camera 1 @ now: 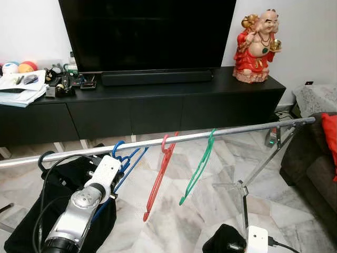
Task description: Hang hanger
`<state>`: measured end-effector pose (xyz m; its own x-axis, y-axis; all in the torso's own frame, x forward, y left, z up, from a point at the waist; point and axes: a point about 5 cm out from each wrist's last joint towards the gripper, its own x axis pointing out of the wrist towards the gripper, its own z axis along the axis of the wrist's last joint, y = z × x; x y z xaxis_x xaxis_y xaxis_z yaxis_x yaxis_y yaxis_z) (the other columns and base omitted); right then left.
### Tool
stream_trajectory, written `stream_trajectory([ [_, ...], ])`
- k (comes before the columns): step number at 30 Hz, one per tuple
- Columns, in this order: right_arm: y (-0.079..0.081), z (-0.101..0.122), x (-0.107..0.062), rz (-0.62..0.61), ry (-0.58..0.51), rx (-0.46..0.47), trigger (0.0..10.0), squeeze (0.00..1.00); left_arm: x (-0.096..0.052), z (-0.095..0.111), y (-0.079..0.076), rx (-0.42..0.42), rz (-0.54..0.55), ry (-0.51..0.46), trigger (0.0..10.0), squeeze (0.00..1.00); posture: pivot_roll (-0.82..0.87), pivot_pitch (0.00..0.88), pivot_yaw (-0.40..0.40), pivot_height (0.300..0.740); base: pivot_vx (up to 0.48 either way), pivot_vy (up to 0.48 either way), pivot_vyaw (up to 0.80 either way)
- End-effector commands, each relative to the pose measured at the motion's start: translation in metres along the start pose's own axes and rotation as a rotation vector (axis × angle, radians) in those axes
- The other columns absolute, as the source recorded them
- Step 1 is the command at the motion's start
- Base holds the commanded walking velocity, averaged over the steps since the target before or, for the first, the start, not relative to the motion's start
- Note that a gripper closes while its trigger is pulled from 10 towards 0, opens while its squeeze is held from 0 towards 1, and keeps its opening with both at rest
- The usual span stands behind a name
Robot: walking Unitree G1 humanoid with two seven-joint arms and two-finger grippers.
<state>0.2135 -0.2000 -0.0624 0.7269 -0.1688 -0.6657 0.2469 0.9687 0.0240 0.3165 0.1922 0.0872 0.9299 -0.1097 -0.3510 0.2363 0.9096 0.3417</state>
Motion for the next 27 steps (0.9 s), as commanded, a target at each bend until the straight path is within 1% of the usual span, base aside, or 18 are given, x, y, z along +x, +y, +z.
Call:
stream_trajectory([
  [1, 0.0021, 0.0035, 0.0012, -0.003, -0.007, 0.01, 10.0, 0.0, 0.0025, 0.0046, -0.0024, 0.026, -0.009, -0.014, 0.0, 0.0, 0.14, 0.0, -0.011, 0.74, 0.0, 0.0, 0.0],
  [6, 0.0035, 0.0047, 0.0015, -0.002, -0.013, 0.012, 10.0, 0.0, 0.0025, 0.003, -0.0034, 0.027, -0.013, -0.008, 0.0, 0.0, 0.14, 0.0, -0.01, 0.74, 0.0, 0.0, 0.0],
  [15, 0.0014, 0.0048, 0.0014, -0.002, -0.015, 0.01, 10.0, 0.0, 0.0024, 0.003, -0.0037, 0.025, -0.011, -0.012, 0.0, 0.0, 0.14, 0.0, -0.01, 0.74, 0.0, 0.0, 0.0],
  [20, 0.0007, 0.0034, 0.0009, -0.003, -0.01, 0.009, 10.0, 0.0, 0.0014, 0.0081, -0.0055, -0.002, -0.024, -0.055, 0.0, 0.0, 0.15, 0.0, -0.01, 0.74, 0.0, 0.0, 0.0],
  [24, -0.0005, 0.0015, 0.0004, -0.004, -0.004, 0.009, 10.0, 0.0, 0.0012, 0.0076, -0.0051, 0.002, -0.02, -0.052, 0.0, 0.0, 0.14, 0.0, -0.009, 0.74, 0.0, 0.0, 0.0],
  [26, -0.0019, -0.0001, -0.0001, -0.006, 0.001, 0.009, 10.0, 0.0, -0.0002, 0.0083, -0.004, -0.037, -0.003, -0.066, 0.0, 0.0, 0.14, 0.0, -0.009, 0.74, 0.0, 0.0, 0.0],
  [27, -0.0023, -0.0006, -0.0002, -0.007, 0.003, 0.009, 10.0, 0.0, -0.0015, 0.0096, -0.0026, -0.07, 0.008, -0.082, 0.0, 0.0, 0.15, 0.0, -0.009, 0.74, 0.0, 0.0, 0.0],
])
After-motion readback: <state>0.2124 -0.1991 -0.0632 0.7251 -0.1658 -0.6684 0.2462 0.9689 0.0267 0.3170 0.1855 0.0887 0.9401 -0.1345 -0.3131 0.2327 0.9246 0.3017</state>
